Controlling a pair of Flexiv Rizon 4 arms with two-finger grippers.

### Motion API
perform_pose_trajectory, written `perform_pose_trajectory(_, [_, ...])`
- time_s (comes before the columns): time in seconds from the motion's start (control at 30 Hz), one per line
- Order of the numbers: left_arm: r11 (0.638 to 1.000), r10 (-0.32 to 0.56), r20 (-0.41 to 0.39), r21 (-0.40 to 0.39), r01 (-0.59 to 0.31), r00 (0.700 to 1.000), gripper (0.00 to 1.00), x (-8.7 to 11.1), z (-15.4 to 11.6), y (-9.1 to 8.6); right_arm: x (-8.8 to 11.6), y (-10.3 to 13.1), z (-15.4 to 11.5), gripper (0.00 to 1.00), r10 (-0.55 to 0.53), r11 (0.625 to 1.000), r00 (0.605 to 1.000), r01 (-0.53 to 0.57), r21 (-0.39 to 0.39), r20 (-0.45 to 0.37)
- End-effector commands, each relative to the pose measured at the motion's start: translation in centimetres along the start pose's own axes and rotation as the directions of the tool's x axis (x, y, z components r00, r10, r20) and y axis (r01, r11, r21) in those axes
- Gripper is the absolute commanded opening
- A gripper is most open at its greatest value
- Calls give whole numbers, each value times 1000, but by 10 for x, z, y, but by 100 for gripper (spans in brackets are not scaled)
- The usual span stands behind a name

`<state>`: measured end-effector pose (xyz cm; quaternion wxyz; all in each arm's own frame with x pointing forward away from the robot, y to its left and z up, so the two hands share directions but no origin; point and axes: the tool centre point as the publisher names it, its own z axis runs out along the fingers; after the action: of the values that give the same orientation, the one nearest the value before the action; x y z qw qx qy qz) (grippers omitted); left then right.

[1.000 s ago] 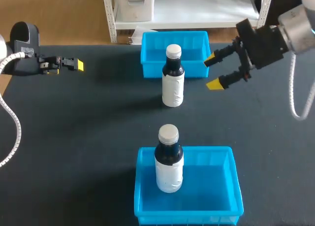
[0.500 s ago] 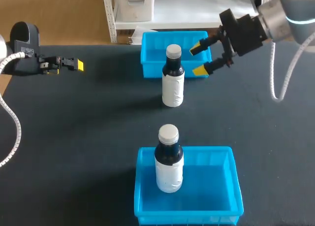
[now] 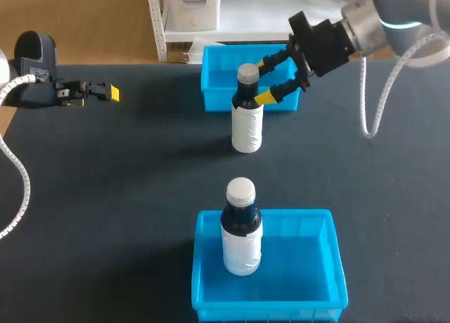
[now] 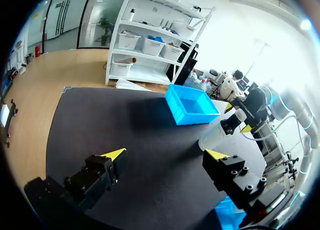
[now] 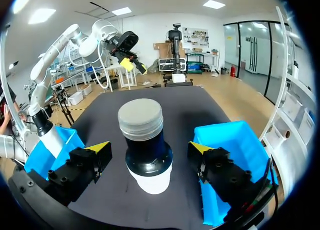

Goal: Pick up the bottle, and place it in the far bin if it is heavy, or in the near bin if it is light.

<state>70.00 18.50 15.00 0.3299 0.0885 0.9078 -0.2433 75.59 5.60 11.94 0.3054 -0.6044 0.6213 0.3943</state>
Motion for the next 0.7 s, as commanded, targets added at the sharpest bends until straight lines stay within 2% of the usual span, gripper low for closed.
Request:
perform_pose_trajectory(0.03, [1000, 0, 0, 0, 0, 1000, 100, 0, 0, 0, -2, -5, 8, 100, 3, 1000, 1000, -2, -21, 2])
perform_pose_trajectory(0.37, [1000, 0, 0, 0, 0, 1000, 100, 0, 0, 0, -6, 1, 18, 100, -1, 999, 1000, 1, -41, 10])
perform_pose_trajectory(0.43, [1000, 0, 0, 0, 0, 1000, 100, 0, 0, 0, -7, 2, 19, 91, 0, 999, 1000, 1, -42, 11])
perform_pose_trajectory(0.5, [1000, 0, 0, 0, 0, 1000, 100, 0, 0, 0, -7, 3, 20, 75, 0, 999, 1000, 0, -42, 15])
perform_pose_trajectory(0.57, [1000, 0, 0, 0, 0, 1000, 100, 0, 0, 0, -8, 3, 20, 69, 2, 999, 1000, -1, -43, 16])
perform_pose_trajectory(0.67, [1000, 0, 0, 0, 0, 1000, 100, 0, 0, 0, -8, 4, 21, 67, 0, 999, 1000, 0, -43, 17])
perform_pose_trajectory(0.7, [1000, 0, 0, 0, 0, 1000, 100, 0, 0, 0, -8, 4, 21, 62, 0, 999, 1000, 1, -43, 17])
